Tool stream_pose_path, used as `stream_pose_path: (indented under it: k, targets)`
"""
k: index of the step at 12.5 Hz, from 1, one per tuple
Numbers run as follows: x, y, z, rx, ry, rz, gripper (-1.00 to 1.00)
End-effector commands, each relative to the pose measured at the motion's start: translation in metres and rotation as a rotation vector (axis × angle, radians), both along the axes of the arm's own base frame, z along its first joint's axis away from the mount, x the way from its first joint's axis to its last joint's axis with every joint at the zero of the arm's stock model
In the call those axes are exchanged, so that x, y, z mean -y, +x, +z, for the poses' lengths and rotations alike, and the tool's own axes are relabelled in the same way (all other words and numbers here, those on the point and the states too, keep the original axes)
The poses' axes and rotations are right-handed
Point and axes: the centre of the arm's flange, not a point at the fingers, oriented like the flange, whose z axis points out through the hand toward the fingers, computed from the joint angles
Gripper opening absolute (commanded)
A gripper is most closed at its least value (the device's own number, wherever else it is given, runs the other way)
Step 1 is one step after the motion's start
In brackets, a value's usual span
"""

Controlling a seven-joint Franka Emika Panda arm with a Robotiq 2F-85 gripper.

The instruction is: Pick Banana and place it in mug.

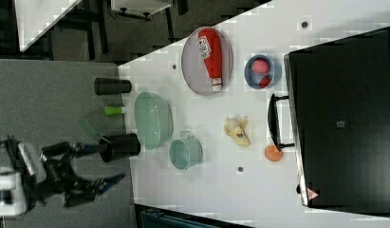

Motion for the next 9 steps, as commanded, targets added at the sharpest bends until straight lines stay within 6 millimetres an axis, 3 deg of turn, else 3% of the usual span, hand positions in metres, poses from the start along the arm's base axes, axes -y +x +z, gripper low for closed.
stream_pose_path:
  k: [1,9]
  targets:
    - [-0.013,0.028,-0.127,-0.189,0.004,0.099,1.0]
    - [-0.012,0.044,-0.299,-0.204,0.004,0.363,1.0]
